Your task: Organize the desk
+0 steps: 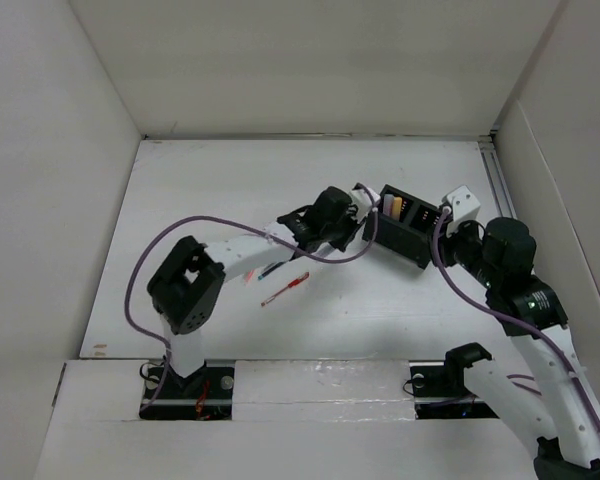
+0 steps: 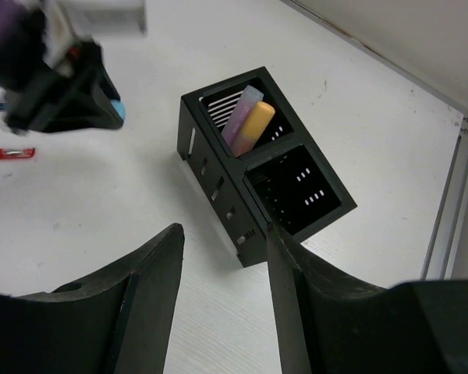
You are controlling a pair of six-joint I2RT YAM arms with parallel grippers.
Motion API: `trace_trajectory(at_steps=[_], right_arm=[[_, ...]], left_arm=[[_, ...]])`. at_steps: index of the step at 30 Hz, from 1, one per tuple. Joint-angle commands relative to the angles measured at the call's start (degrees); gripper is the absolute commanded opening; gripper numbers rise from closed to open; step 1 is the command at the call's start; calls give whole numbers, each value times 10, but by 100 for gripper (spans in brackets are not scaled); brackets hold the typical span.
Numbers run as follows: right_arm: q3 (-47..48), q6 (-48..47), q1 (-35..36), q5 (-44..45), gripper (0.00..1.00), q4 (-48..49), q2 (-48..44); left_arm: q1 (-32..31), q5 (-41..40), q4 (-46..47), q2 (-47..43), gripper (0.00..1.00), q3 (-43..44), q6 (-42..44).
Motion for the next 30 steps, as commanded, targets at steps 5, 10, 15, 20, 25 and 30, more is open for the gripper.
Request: trace_trajectory(at_steps=[5, 10, 15, 20, 25, 30], right_arm=[[-4, -4, -5, -10, 52, 76, 21], [-8, -1, -5, -3, 51, 76, 17], [5, 7, -5, 21, 50, 57, -18], [18, 13, -5, 28, 50, 23, -45], [23, 17, -5, 15, 51, -10, -66], [32, 7, -5, 14, 51, -40, -84]], left_arm=[[4, -18, -32, -129, 0, 87, -60], [4, 24, 28, -77, 0, 204, -145], [4, 29, 108, -9, 0, 269, -191], [4, 36, 191, 66, 0, 303, -242], [4, 37, 270, 134, 0, 331, -272], [4, 39, 296, 193, 0, 395, -283]])
